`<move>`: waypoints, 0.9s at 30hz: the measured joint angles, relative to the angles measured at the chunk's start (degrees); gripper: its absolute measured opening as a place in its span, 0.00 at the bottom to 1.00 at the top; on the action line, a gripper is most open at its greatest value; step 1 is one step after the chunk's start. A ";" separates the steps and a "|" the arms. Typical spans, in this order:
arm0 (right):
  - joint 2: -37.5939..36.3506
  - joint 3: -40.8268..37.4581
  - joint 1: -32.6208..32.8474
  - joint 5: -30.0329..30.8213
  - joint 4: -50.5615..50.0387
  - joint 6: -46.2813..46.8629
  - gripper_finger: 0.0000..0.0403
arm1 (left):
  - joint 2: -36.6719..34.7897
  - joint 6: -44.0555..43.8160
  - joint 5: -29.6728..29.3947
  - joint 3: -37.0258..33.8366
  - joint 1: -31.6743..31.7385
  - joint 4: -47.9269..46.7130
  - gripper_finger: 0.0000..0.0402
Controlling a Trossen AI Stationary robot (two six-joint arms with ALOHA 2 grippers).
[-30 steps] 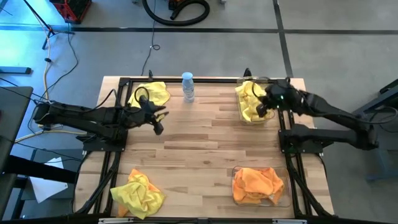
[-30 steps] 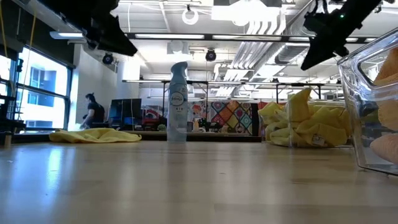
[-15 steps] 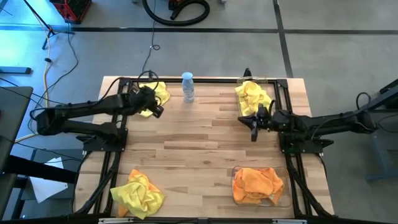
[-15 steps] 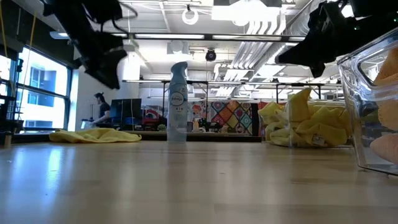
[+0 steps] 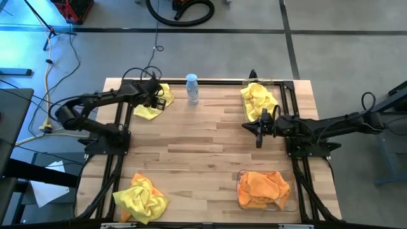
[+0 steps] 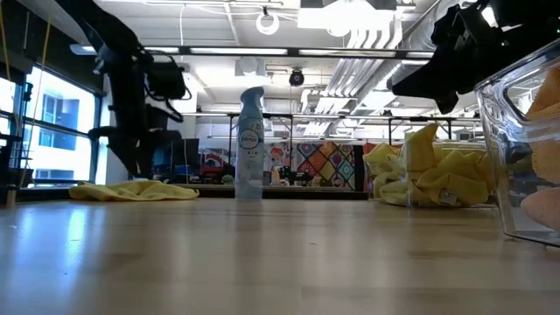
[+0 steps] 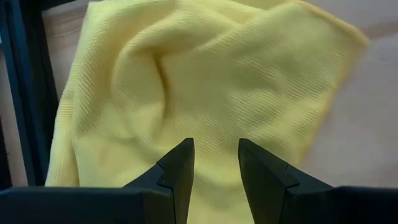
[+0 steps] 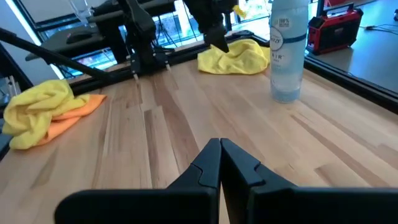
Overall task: Sort microfiber towel by color & place in baskets
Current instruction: Put the yellow microfiber cloth into the top transparent bin
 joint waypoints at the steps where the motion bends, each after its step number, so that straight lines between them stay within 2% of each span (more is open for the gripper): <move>1: 0.06 0.00 0.00 0.02 -0.03 -0.02 0.00 | 0.96 -0.01 0.03 0.00 0.84 0.69 0.29; 10: 0.35 0.00 0.00 0.02 -0.02 -0.44 0.00 | 9.59 1.51 1.96 0.04 5.35 10.12 0.29; 13: 0.38 0.00 0.00 0.02 -0.05 -0.44 0.00 | 11.39 1.50 0.43 0.64 5.10 9.17 0.28; 16: 0.37 0.00 0.00 0.02 -0.31 -0.44 0.00 | 12.36 3.08 2.33 1.16 4.21 7.98 0.21; 20: 0.38 0.00 0.00 0.02 -0.44 -0.44 0.00 | 12.69 3.28 4.53 0.76 2.20 7.48 0.03; 27: 0.38 0.00 0.00 0.02 -0.44 0.07 0.00 | 12.70 0.56 7.61 0.35 -6.72 6.03 0.00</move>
